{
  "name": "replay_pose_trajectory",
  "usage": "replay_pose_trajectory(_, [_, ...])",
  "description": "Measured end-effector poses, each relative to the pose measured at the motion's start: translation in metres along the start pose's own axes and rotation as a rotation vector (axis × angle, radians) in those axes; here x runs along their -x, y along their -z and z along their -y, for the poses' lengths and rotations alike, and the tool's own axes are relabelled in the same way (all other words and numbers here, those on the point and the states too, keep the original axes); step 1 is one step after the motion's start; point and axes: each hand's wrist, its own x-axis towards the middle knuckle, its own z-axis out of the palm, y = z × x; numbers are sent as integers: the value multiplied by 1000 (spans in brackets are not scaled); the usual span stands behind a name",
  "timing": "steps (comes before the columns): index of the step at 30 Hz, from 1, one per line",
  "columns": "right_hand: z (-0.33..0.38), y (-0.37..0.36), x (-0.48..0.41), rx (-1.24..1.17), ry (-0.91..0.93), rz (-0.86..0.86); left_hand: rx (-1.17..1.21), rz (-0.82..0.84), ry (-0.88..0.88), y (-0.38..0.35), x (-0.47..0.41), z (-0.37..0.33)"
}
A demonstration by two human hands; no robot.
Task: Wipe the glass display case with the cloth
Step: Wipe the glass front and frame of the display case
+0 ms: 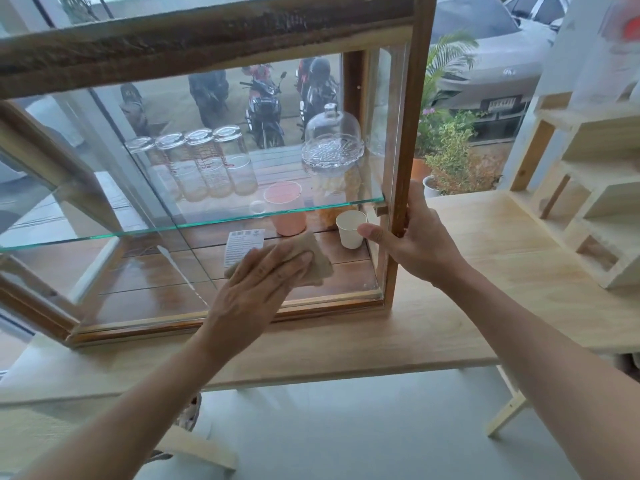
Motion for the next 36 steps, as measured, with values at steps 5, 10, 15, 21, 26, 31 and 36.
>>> replay_pose_trajectory(5, [0, 0, 0, -18, 21, -6, 93, 93, -91, -27, -9, -55])
replay_pose_trajectory(10, [1, 0, 0, -8, 16, 0, 24, 56, -126, -17, -9, -28])
replay_pose_trajectory(15, [1, 0, 0, -22, 7, -4, 99, 111, -153, -35, -28, -71])
replay_pose_trajectory(21, [-1, 1, 0, -7, -5, 12, 91, 25, 59, -16, 8, -24])
replay_pose_trajectory(26, [1, 1, 1, -23, 0, 14, 56, 80, -104, -20, -11, -42])
replay_pose_trajectory(31, [2, 0, 1, -25, -1, 8, -25, -72, 201, 5, -1, 7])
replay_pose_trajectory(36, [-12, -14, 19, -61, -51, -19, 140, -150, 700, -22, 19, -55])
